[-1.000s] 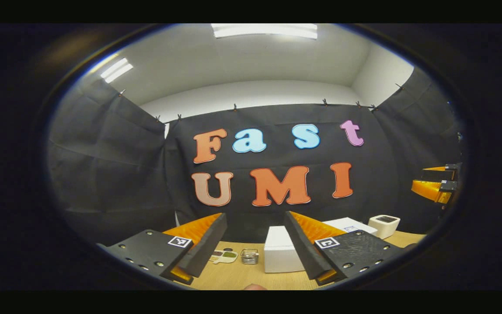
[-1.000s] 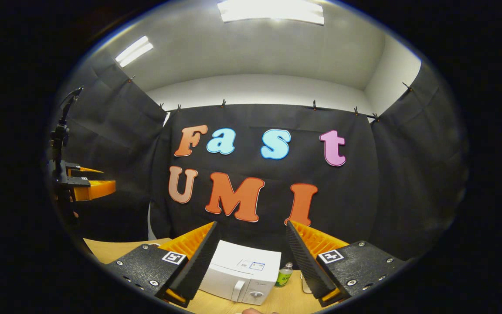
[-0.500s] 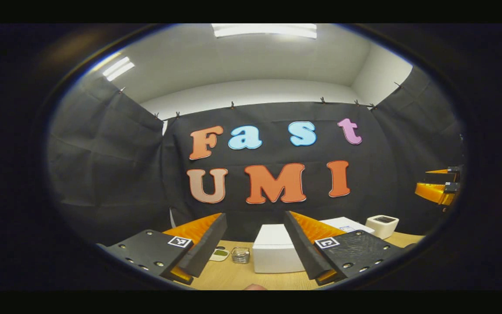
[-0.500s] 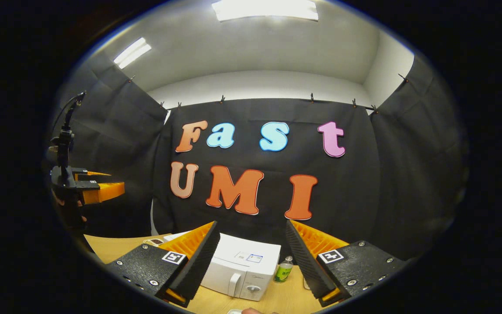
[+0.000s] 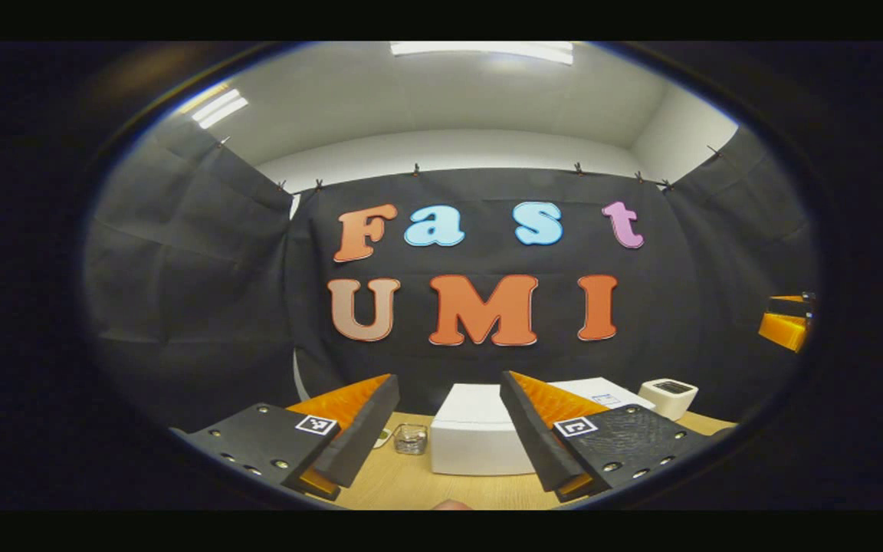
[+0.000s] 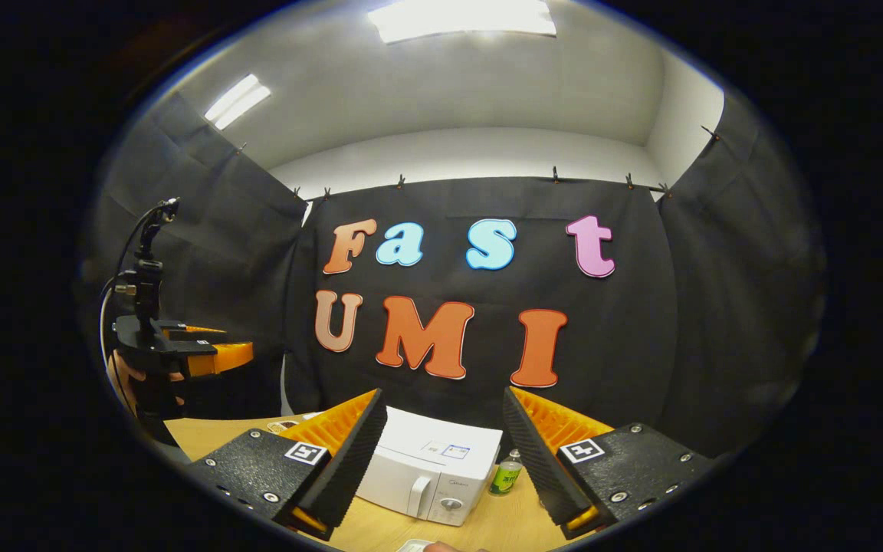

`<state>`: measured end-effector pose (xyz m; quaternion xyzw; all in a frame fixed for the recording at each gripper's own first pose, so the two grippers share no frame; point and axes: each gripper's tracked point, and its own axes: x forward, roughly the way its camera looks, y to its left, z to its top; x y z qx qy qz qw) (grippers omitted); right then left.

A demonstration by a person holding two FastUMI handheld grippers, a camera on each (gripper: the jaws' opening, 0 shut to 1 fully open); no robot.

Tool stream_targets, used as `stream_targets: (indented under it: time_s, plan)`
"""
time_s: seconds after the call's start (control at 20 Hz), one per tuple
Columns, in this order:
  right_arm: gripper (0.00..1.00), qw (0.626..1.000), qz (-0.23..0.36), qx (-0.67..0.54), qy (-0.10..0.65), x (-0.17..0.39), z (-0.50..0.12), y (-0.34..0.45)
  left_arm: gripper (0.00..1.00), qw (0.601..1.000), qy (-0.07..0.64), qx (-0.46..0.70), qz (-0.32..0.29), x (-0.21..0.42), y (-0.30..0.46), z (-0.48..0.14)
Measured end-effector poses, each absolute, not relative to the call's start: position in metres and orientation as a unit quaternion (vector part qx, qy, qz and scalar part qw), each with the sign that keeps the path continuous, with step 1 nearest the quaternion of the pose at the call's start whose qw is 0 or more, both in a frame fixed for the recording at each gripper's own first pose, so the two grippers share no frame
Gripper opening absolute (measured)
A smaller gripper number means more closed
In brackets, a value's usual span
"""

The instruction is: Open the microwave oven with the left hand, put the food in, and close the microwave oven.

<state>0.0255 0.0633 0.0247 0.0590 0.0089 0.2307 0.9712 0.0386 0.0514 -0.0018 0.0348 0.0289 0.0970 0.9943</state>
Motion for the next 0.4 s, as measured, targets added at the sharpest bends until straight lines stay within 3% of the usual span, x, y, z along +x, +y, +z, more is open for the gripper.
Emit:
stream_targets:
  time_s: [0.1,0.4]
  plan:
    - [0.94,0.971,0.233,0.061,0.005,0.021,0.028,0.067,0.83,0.994,0.027,0.037,0.095,0.035,0.050,0.005]
    - [0.95,0.970,0.231,0.073,0.004,0.023,0.031,0.070,0.86,0.993,0.013,0.065,0.097,0.026,0.050,0.021]
